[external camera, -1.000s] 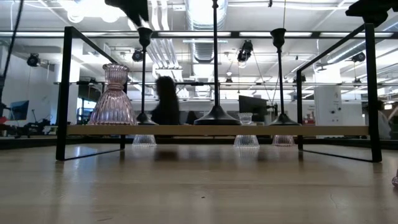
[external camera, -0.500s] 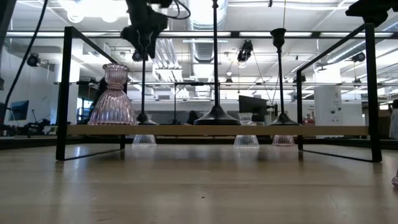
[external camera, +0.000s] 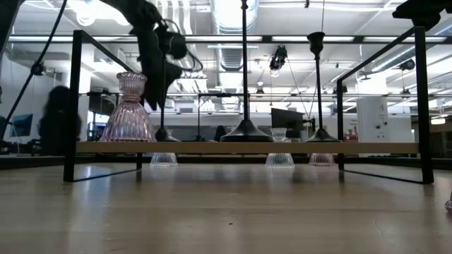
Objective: Pick & Place candle stick holders
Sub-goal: Put the left transparent glass candle holder on the shelf
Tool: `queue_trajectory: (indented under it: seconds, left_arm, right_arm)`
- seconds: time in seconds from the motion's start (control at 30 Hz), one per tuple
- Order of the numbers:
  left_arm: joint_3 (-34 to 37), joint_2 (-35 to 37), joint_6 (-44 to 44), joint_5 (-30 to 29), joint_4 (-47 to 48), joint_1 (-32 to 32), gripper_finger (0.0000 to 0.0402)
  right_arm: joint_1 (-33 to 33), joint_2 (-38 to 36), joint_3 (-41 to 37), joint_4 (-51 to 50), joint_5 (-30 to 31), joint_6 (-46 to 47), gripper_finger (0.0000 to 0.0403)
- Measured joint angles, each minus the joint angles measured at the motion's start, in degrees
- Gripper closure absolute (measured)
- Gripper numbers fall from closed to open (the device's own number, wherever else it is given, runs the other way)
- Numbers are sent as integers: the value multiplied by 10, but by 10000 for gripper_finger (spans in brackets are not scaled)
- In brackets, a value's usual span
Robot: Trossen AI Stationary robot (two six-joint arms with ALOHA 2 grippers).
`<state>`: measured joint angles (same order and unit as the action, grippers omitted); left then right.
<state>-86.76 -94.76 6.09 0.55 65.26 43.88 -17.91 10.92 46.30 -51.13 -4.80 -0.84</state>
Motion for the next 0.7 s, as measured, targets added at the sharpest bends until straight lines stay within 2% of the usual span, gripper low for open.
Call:
queue_trajectory:
  seconds: [0.1,0.3,0.7]
  left_arm:
    - [53,0,-1,31,-42,4,239]
    - [122,0,-1,49,-99,4,248]
    - [124,0,12,64,-141,4,248]
  right_arm:
    - [0,0,0,0,0,0,339]
    - [0,0,0,0,0,0,339]
    - [0,0,0,0,0,0,339]
